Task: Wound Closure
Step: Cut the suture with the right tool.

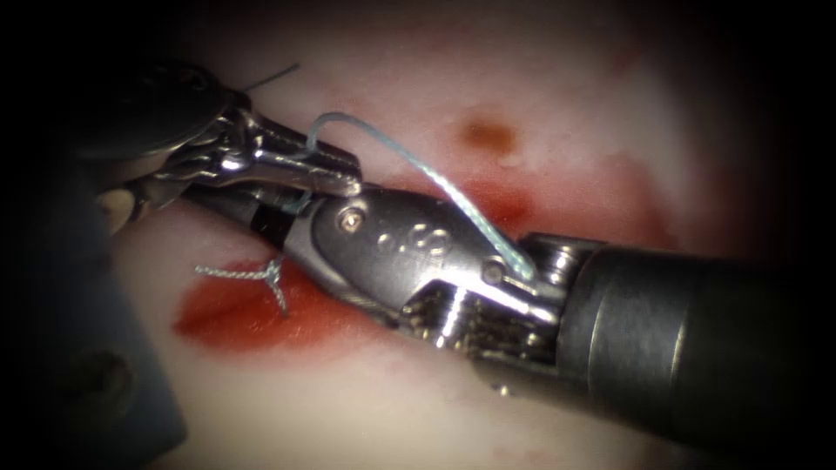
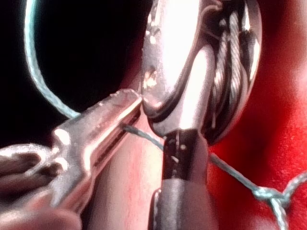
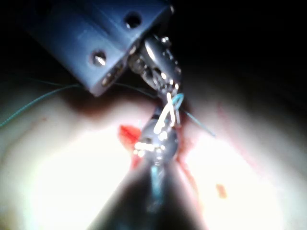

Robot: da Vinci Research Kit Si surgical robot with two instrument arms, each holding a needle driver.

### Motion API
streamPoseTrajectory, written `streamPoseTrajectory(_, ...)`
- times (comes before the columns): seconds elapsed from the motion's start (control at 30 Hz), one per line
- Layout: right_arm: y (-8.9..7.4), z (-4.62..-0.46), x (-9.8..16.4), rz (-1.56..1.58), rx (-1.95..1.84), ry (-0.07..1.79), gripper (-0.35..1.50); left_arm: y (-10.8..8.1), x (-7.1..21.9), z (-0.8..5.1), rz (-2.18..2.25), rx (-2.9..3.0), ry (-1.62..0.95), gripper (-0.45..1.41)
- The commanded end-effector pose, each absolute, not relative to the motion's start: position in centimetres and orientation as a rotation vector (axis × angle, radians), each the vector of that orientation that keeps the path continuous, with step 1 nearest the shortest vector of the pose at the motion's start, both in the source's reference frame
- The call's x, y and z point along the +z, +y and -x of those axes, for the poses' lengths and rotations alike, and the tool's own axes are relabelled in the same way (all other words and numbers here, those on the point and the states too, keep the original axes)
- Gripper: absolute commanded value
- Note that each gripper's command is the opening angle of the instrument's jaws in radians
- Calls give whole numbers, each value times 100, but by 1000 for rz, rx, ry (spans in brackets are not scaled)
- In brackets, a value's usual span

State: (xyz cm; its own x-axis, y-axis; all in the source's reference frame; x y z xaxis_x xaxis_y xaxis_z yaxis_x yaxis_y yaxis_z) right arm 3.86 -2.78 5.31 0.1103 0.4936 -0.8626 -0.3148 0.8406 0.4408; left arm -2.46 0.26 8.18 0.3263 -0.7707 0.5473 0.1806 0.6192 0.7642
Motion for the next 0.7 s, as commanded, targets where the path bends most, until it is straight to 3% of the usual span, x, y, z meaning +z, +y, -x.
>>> streamPoseTrajectory(0.03,-268,-397,527,-190,572,1351,-35,38,814,249,-653,-684,-1068,-45)
streamPoseTrajectory(0.7,-255,-369,520,-168,599,1362,-35,55,795,233,-648,-721,-1073,-45)
